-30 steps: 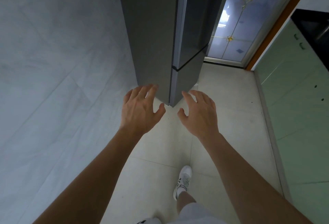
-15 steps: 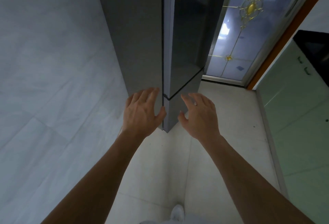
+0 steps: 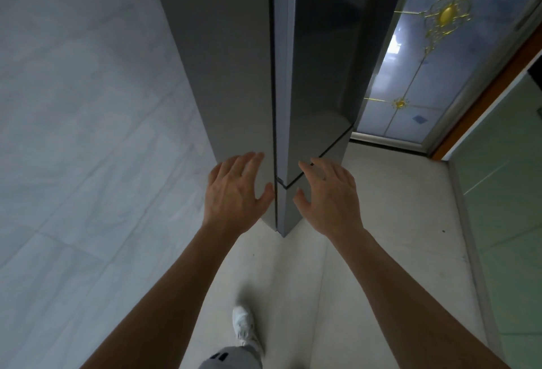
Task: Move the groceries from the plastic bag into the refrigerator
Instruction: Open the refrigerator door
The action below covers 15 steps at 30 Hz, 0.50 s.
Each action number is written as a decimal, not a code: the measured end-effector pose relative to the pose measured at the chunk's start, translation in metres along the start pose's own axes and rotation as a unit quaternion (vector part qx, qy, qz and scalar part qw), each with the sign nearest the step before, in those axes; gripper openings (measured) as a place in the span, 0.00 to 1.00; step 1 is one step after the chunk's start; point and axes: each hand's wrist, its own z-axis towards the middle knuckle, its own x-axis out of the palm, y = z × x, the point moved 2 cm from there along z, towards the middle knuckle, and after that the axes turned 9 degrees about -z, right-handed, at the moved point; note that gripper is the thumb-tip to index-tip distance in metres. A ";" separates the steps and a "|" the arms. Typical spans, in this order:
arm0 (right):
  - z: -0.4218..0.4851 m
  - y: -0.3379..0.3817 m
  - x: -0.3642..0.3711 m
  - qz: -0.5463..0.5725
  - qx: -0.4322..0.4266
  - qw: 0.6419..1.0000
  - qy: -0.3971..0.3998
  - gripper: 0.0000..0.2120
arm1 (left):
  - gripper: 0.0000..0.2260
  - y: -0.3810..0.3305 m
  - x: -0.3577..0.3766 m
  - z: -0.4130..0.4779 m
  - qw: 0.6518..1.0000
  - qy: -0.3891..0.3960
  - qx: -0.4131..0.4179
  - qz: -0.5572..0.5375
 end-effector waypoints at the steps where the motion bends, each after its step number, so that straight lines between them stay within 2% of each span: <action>1: 0.008 -0.001 0.004 -0.002 -0.003 1.000 -0.001 0.25 | 0.27 0.005 0.003 0.008 1.000 0.004 0.000 0.000; 8: 0.080 -0.018 0.029 -0.023 0.016 0.999 -0.027 0.25 | 0.28 0.044 0.017 0.091 1.000 0.010 0.028 -0.004; 15: 0.167 -0.012 0.038 0.002 0.056 0.989 -0.140 0.23 | 0.26 0.080 0.031 0.192 0.997 0.005 0.065 -0.040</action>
